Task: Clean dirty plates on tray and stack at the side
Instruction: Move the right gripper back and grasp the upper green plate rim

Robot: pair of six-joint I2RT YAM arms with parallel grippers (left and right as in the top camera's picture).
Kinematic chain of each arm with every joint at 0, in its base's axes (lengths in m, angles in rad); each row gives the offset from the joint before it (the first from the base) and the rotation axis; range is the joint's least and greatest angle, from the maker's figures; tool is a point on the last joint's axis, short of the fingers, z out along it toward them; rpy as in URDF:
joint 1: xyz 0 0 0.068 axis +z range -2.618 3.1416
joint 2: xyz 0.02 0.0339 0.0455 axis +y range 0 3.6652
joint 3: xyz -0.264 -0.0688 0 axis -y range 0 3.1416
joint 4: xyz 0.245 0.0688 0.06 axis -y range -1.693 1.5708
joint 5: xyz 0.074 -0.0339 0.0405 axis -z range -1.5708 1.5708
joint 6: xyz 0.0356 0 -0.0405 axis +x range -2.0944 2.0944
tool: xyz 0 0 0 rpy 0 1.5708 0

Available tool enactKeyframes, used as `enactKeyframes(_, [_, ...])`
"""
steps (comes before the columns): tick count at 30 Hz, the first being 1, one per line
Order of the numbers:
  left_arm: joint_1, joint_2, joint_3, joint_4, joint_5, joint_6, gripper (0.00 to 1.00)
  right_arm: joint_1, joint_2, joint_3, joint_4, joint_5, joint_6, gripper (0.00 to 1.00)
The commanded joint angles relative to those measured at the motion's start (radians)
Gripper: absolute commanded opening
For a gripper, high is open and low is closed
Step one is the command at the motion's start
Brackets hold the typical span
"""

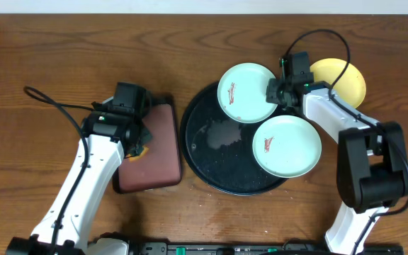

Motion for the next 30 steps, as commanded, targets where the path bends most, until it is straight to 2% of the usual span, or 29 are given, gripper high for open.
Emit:
enactKeyframes(1, [0.004, 0.004, -0.005, 0.0, -0.002, -0.005, 0.07, 0.002, 0.022, 0.001, 0.006, 0.019, 0.003, 0.34])
enactKeyframes(3, [0.004, 0.004, -0.005, 0.005, -0.002, -0.005, 0.07, 0.002, 0.021, 0.001, 0.012, 0.019, -0.005, 0.19])
enactKeyframes(7, [0.004, 0.004, -0.005, 0.013, -0.002, -0.005, 0.07, 0.006, 0.015, 0.004, 0.011, 0.016, -0.021, 0.02])
enactKeyframes(11, [0.004, 0.004, -0.005, 0.024, 0.042, 0.05, 0.07, 0.034, -0.001, 0.005, 0.0, -0.08, -0.045, 0.01])
enactKeyframes(15, [0.002, 0.004, -0.005, 0.063, 0.177, 0.135, 0.07, 0.088, -0.003, 0.005, -0.022, -0.154, -0.045, 0.01])
enactKeyframes(19, [0.001, 0.004, -0.005, 0.097, 0.303, 0.191, 0.07, 0.149, -0.003, 0.005, -0.082, -0.153, -0.049, 0.01])
enactKeyframes(23, [0.001, 0.004, -0.005, 0.097, 0.407, 0.198, 0.07, 0.188, -0.003, 0.005, -0.168, -0.142, -0.054, 0.01])
enactKeyframes(30, [-0.029, 0.004, -0.005, 0.116, 0.411, 0.196, 0.07, 0.187, -0.006, 0.011, -0.277, -0.146, -0.131, 0.01])
